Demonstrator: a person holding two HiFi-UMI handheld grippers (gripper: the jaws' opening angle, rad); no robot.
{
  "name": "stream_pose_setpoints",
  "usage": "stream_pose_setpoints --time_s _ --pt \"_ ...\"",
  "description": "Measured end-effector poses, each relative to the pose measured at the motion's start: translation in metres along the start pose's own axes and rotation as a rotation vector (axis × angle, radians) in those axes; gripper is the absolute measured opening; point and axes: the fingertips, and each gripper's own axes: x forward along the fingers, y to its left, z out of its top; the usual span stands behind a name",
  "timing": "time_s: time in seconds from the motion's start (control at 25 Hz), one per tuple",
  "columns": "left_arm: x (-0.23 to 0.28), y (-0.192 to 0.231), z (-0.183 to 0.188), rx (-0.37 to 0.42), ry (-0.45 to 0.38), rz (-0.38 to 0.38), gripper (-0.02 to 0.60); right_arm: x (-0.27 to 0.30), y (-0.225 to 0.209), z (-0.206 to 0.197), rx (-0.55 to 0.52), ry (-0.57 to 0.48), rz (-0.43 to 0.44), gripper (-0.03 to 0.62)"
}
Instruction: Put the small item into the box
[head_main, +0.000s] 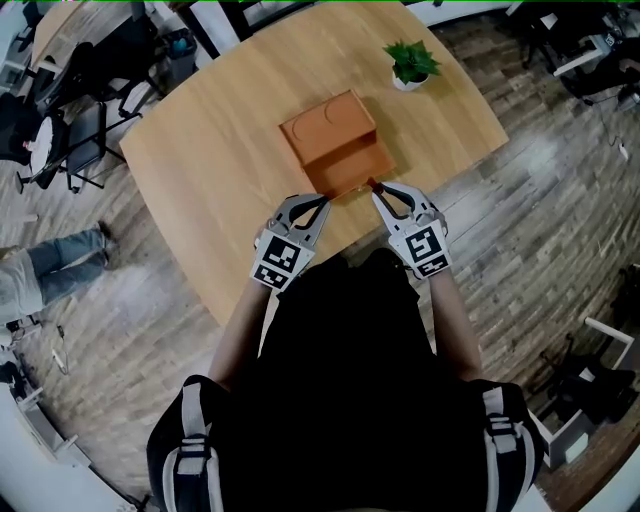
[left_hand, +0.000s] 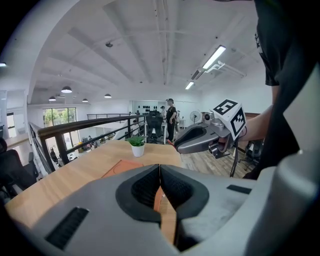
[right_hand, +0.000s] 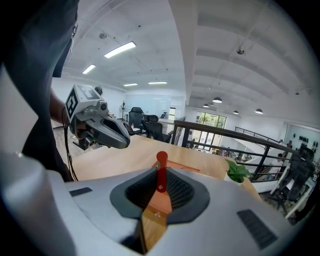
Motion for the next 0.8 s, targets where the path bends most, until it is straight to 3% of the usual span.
stream_pose_setpoints --time_s 0.4,0.8 --pt "0.003 0.029 -0.011 -0.063 0.023 0.049 0.023 0.037 -0.002 -0.009 -0.015 0.045 0.097 0.067" --pt "0.013 0.052 -0.002 -0.127 0.029 0.184 0.023 0.077 -0.022 -0.005 -0.117 0.053 0.268 0.067"
